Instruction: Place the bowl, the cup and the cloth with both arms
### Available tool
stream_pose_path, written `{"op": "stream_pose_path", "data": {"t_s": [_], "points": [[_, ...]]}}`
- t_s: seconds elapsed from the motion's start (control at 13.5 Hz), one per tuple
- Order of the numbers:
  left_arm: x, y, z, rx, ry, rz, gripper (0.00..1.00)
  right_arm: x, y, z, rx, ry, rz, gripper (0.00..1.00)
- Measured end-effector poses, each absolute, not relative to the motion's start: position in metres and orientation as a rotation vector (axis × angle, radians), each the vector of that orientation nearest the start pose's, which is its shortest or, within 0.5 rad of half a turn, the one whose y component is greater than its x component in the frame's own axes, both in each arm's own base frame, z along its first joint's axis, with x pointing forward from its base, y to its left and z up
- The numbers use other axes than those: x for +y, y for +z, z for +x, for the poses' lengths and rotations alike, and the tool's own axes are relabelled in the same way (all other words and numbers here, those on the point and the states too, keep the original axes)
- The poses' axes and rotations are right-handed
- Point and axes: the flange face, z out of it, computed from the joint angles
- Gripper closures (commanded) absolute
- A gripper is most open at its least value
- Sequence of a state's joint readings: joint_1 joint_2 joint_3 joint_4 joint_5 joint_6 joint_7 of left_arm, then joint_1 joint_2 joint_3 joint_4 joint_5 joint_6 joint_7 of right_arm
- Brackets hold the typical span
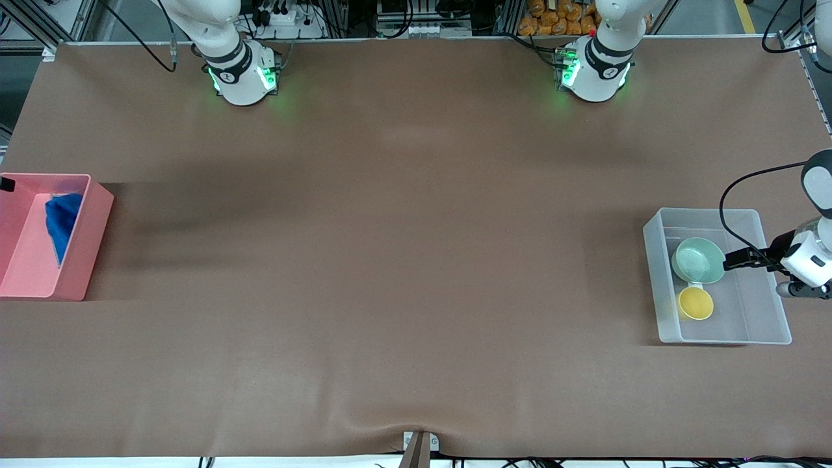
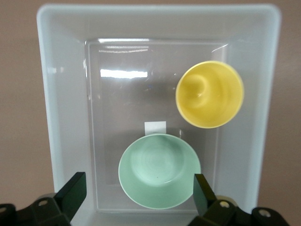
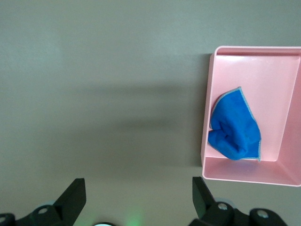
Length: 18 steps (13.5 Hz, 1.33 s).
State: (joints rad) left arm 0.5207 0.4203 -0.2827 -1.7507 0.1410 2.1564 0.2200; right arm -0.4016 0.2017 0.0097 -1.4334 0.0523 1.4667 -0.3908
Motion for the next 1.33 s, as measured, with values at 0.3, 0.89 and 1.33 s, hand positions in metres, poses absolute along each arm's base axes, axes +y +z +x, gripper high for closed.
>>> {"op": "stream_pose_path", "data": {"t_s": [0.3,0.89,1.33], "points": [[0.167,0.375,0.628,0.074,-0.033,-3.117,0.0,-0.162,0.595,0.563,-0.011,0.189,-3.089,0.0],[0.046,0.467,0.614,0.004,-0.003,-3.067,0.0,-0.023,0.639,0.555,0.111,0.154,-3.154,0.0],[0.01,0.545,0.585,-0.114,-0.116,-3.148,0.0,-0.02,0.679,0.526,0.076,0.083,-3.159,0.0]]}}
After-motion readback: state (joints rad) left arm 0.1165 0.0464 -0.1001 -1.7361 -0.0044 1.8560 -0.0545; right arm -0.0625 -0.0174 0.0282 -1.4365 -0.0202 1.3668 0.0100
